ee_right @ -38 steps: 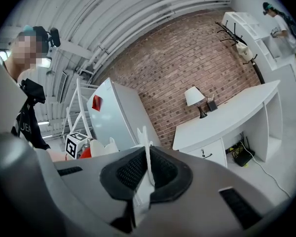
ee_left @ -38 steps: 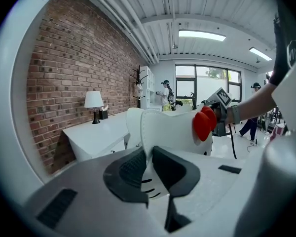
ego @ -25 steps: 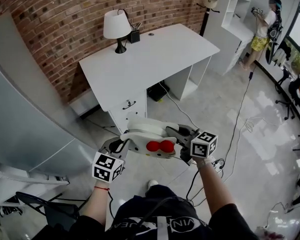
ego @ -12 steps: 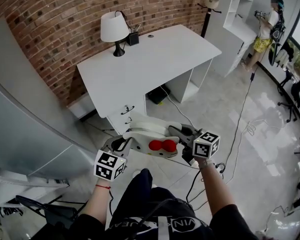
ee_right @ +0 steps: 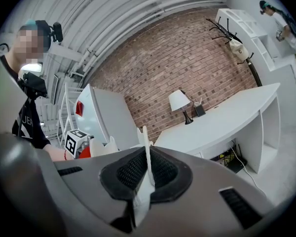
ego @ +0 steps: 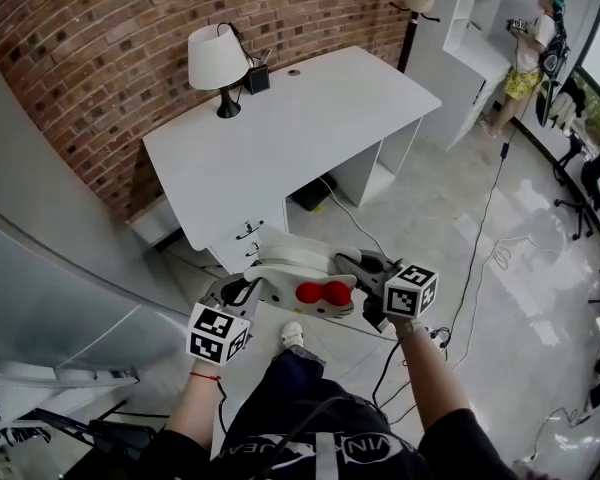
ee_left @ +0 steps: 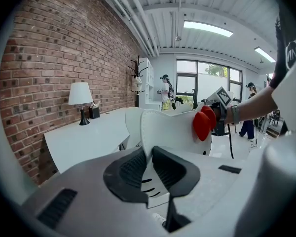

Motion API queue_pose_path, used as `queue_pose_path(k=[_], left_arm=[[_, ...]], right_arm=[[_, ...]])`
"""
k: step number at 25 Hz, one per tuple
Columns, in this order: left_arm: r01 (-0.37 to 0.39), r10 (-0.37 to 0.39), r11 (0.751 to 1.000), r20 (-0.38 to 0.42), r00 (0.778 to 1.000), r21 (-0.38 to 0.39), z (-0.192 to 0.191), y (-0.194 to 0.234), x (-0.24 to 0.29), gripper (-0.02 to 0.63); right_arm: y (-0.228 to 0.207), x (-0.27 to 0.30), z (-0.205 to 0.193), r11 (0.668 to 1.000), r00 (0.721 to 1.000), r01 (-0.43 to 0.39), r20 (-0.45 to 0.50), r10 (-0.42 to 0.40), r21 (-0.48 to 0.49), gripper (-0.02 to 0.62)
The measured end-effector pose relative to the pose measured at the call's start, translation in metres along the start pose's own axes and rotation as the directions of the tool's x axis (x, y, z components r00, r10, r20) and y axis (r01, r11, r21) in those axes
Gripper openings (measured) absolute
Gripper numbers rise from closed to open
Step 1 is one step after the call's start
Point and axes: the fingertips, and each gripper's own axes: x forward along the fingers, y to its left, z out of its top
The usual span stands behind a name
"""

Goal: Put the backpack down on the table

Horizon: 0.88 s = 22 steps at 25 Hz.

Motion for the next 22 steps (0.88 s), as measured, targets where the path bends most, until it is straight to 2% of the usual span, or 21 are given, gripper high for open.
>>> queue_pose_path(k=[12,22], left_arm=[[0.015,-0.015,1.0,-0.004,1.0,-0.014,0.024,0.056,0.058,0.04],[0.073,-0.073,0.997,-0.008,0.997,-0.001,0.051,0.099,0.107,0.04]], right_arm=[[-0.061,0.048,0.035,1.0,1.0,-0.008,-0.016,0.008,-0.006,0.012],[-0.109,0.077,0.066,1.0,1.0,0.023,-0.002,-0.023,0.009,0.012]])
